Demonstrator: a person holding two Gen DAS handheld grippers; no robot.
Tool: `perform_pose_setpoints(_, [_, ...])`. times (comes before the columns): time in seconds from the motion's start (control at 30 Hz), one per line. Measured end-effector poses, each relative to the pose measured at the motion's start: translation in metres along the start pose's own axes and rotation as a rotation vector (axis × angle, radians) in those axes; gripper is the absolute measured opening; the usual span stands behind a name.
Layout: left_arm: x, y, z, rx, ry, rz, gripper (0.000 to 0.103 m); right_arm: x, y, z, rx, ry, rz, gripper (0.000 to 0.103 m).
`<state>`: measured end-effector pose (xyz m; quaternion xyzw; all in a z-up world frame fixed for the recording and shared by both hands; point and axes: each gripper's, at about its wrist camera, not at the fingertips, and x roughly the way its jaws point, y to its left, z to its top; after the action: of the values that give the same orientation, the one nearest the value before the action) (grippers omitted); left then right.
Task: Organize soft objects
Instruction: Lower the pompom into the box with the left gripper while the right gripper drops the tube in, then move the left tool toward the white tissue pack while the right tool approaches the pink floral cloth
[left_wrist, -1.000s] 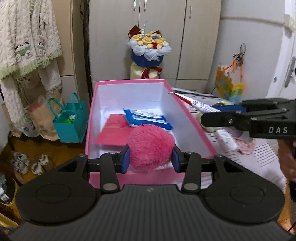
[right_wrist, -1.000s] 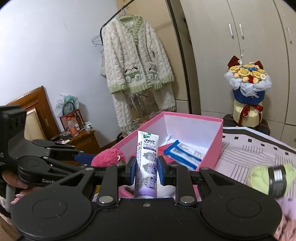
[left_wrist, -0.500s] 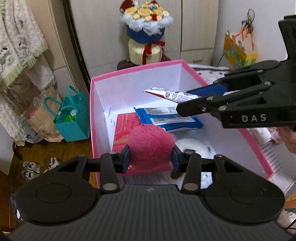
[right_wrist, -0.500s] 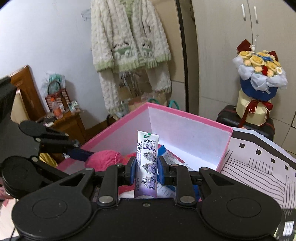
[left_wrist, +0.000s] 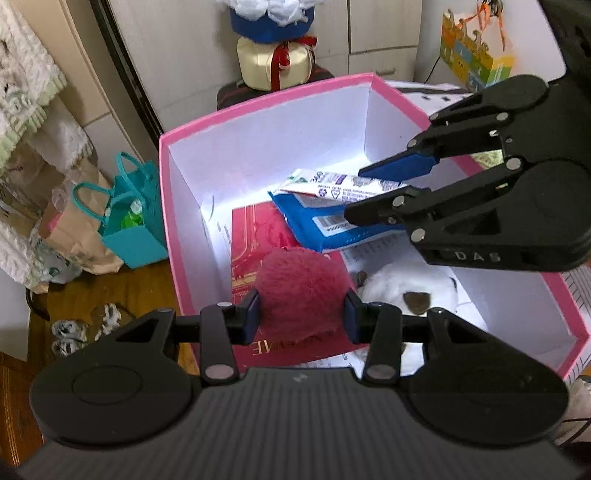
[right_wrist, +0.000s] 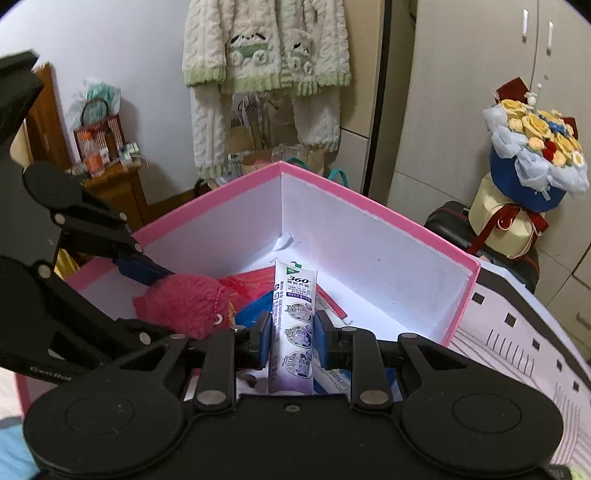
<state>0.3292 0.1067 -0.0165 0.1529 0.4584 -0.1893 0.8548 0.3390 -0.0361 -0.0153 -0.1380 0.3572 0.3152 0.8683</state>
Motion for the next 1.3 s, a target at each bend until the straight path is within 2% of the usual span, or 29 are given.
perform_pose_setpoints(0.13, [-0.002,-0.004,0.002,0.003,0.005,0.036,0.046,0.006,0.004,0.002,-0.035,0.024,-0.028,0.028])
perform_pose_setpoints(0.23, [-0.001,-0.007,0.0,-0.003,0.009,0.034,0.05,0.006,0.003,-0.001,-0.029,0.017,-0.043,0.031])
perform_pose_setpoints(0.43, [-0.014,-0.012,-0.008,-0.014,-0.024,0.018,0.056,-0.019,-0.003,-0.01,0.013,-0.039,-0.029,0.031])
perform_pose_setpoints(0.8, [-0.073,-0.028,-0.028,-0.012,-0.108,-0.012,0.06,-0.088,0.0,-0.034,0.06,-0.086,-0.048,0.037])
perform_pose_setpoints(0.97, [-0.102,-0.039,-0.042,-0.012,-0.127,-0.029,0.061,-0.122,0.001,-0.048,0.097,-0.1,-0.031,0.039])
perform_pose_setpoints(1.3, [-0.155,-0.081,-0.068,0.081,-0.217,-0.026,0.065,-0.198,0.011,-0.082,0.102,-0.168,-0.044,0.053])
